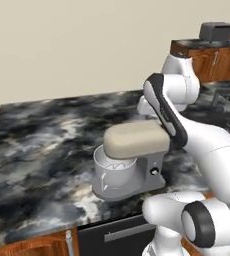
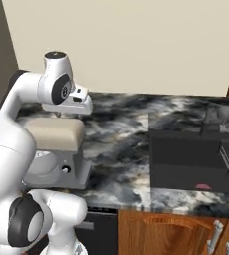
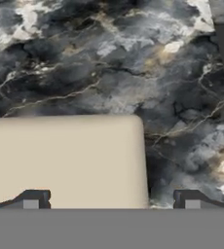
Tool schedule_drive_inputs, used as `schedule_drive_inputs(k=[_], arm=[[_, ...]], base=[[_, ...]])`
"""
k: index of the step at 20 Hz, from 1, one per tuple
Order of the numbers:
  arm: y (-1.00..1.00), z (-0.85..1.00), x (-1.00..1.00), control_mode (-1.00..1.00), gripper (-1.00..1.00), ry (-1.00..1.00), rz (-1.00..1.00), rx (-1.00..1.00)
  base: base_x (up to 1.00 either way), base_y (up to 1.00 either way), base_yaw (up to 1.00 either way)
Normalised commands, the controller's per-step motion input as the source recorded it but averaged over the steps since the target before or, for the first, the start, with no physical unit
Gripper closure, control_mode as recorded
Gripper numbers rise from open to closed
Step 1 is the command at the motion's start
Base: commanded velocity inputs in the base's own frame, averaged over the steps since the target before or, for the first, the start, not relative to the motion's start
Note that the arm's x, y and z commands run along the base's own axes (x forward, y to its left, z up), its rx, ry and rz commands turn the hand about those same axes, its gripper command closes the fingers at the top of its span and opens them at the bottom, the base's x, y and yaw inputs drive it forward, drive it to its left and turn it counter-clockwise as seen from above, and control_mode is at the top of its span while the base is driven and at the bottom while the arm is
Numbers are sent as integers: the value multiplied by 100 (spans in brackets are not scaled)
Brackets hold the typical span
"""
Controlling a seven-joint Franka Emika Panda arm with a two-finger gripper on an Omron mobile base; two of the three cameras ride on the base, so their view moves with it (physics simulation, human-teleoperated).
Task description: Navigate to the dishwasher.
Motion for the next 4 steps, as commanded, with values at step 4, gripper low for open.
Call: schedule_drive_inputs(k=[4], arm=[[0,0,0,100,-100,0,0,0]], base=[[44,31,-22]])
